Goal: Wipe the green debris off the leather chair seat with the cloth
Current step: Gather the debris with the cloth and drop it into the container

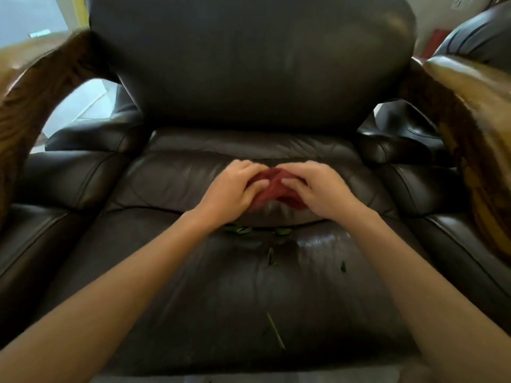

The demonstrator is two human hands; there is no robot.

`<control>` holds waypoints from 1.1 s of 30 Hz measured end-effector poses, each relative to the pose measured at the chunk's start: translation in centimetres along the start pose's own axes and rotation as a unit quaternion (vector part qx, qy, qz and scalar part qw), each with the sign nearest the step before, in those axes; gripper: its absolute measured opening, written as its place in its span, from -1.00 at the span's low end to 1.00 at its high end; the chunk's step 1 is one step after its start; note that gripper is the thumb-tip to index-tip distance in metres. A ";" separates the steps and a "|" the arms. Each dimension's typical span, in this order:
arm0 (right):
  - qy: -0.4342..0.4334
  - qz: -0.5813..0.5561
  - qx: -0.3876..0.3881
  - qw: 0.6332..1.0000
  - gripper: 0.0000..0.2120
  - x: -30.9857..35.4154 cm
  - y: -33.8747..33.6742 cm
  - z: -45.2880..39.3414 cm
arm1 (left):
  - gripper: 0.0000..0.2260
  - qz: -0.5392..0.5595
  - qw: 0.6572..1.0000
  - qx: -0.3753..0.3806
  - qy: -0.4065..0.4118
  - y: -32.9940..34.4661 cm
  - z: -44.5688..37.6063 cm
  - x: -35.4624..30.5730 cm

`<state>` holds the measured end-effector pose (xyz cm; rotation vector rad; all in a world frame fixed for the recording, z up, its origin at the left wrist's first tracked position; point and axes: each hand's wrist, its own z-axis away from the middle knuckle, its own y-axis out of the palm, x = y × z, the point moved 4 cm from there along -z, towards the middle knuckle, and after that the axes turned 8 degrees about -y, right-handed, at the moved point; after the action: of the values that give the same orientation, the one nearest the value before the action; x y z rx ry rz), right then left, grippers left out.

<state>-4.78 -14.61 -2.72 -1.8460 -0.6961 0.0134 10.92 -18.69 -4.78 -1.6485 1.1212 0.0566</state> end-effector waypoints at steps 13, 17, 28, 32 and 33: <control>0.145 0.105 0.148 0.973 -0.45 -7.8 7.1 2.8 | -0.60 -0.162 0.971 0.157 -0.074 8.6 -3.3 3.5; 0.101 0.158 0.102 0.977 -0.54 -5.4 6.7 3.4 | -0.64 -0.174 0.975 0.131 -0.051 7.4 -1.4 3.4; 0.061 0.115 0.169 0.977 -0.66 -0.2 6.2 5.0 | -0.70 -0.150 0.981 0.111 -0.057 5.0 5.2 2.6; 0.078 0.073 0.220 0.970 -0.70 1.1 5.1 5.3 | -0.71 -0.120 0.983 0.124 -0.064 4.3 6.9 2.1; 0.081 0.056 0.233 0.967 -0.70 1.5 4.5 5.5 | -0.72 -0.106 0.985 0.122 -0.051 4.0 7.2 1.9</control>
<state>-3.39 -10.19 -8.26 -1.4109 -0.4284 0.0911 12.72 -14.13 -11.68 -1.5169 0.8345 -0.1289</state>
